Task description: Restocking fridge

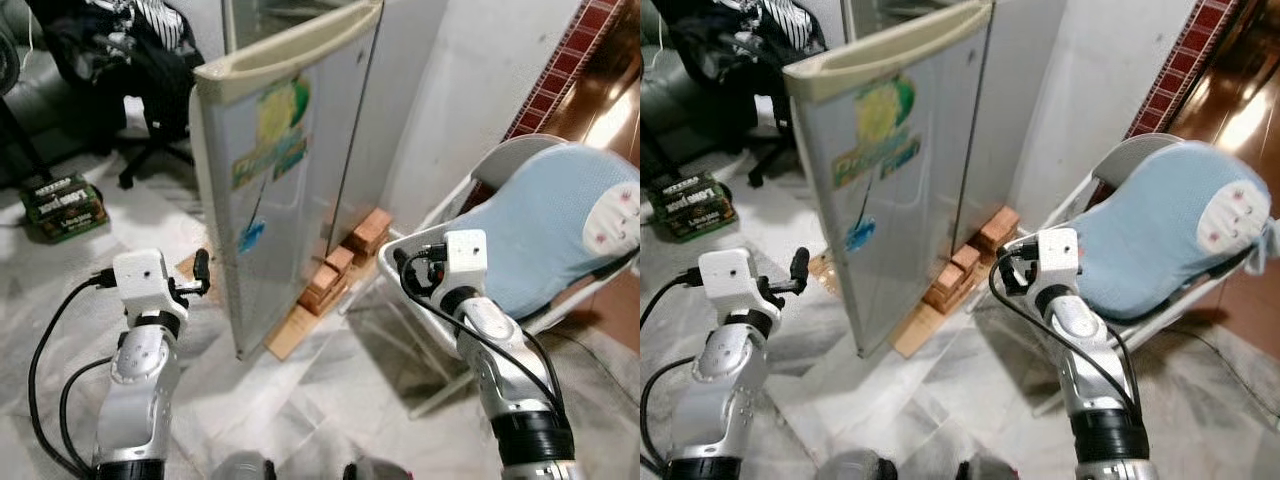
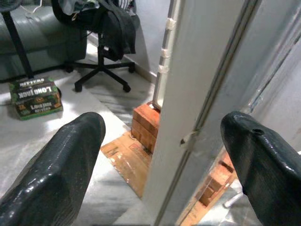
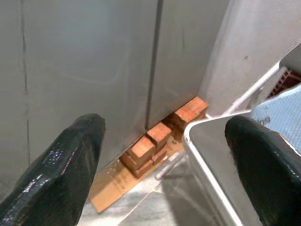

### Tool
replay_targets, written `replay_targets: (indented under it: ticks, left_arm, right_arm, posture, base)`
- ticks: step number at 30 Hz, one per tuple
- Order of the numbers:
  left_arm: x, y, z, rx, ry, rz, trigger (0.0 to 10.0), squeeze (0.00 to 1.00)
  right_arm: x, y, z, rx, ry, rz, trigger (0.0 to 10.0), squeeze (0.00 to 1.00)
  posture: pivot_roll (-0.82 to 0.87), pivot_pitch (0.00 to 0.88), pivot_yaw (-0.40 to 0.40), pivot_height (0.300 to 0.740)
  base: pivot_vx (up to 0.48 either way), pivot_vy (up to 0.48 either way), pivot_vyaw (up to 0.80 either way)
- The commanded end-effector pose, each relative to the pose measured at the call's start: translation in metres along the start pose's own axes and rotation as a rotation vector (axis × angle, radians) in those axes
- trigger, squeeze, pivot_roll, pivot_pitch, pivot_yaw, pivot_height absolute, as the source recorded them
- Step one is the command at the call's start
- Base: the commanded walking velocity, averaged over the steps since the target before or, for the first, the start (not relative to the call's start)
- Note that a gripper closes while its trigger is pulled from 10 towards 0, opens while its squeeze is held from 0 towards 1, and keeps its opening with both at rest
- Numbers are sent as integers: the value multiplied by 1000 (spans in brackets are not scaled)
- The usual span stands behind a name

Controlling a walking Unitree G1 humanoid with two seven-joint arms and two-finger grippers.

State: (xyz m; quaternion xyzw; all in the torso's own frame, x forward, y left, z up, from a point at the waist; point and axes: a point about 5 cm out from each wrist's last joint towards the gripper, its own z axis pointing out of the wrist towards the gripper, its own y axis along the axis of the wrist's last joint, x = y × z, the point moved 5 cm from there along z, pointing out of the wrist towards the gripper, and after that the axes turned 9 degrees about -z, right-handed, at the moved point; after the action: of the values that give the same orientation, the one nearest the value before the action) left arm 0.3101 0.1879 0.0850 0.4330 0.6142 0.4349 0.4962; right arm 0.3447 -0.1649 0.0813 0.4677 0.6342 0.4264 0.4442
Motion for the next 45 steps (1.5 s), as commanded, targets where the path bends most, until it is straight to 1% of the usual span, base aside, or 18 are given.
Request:
replay_targets:
  ticks: [1, 6, 8, 15, 16, 19, 27, 38, 41, 45]
  left_arm:
    - [-5, 0, 1, -2, -21, 6, 10000, 0]
    - [-6, 3, 0, -17, -52, -7, 10000, 0]
    - [-6, 2, 0, -16, -52, -6, 10000, 0]
    - [-5, 1, 0, -15, -50, -11, 10000, 0]
    - [-3, -1, 0, 0, -32, -15, 10000, 0]
    - [-2, -3, 0, 10, -21, -37, 10000, 0]
    - [-2, -3, 1, 4, -17, -17, 10000, 0]
    - [-4, -3, 1, 5, 8, -15, 10000, 0]
    - [3, -8, 0, 30, 50, -28, 10000, 0]
    - [3, -8, 0, 31, 51, -23, 10000, 0]
  right_arm:
    - [-5, 1, 0, -3, -16, -5, 10000, 0]
    - [-6, 2, 1, -12, -25, -7, 10000, 0]
    - [-6, 2, 1, -14, -27, -6, 10000, 0]
    - [-7, 5, 1, -29, -34, -6, 10000, 0]
    - [-7, 5, 1, -29, -34, -4, 10000, 0]
    - [-6, 4, 1, -25, -32, 0, 10000, 0]
    - [-2, 3, 2, -26, -25, 0, 10000, 0]
    - [-1, 2, 6, -17, -22, 6, 10000, 0]
    - [0, 1, 8, -11, -27, 17, 10000, 0]
    - [3, 4, 12, -19, -24, 20, 10000, 0]
  posture:
    - [14, 6, -48, 740]
    - [15, 2, -48, 740]
    - [15, 2, -48, 740]
    - [13, 4, -46, 740]
    - [13, 4, -46, 740]
    - [12, 7, -46, 740]
    - [16, 8, -50, 740]
    - [21, 9, -51, 740]
    - [23, 9, -51, 740]
    - [26, 11, -53, 740]
  base:
    - [0, 0, 0]
    - [110, 0, 0]
    - [311, 0, 0]
    - [462, 0, -537]
    - [251, 0, 0]
    - [0, 255, 0]
    - [0, 458, 0]
    - [0, 0, 0]
    - [0, 0, 0]
    - [0, 447, 0]
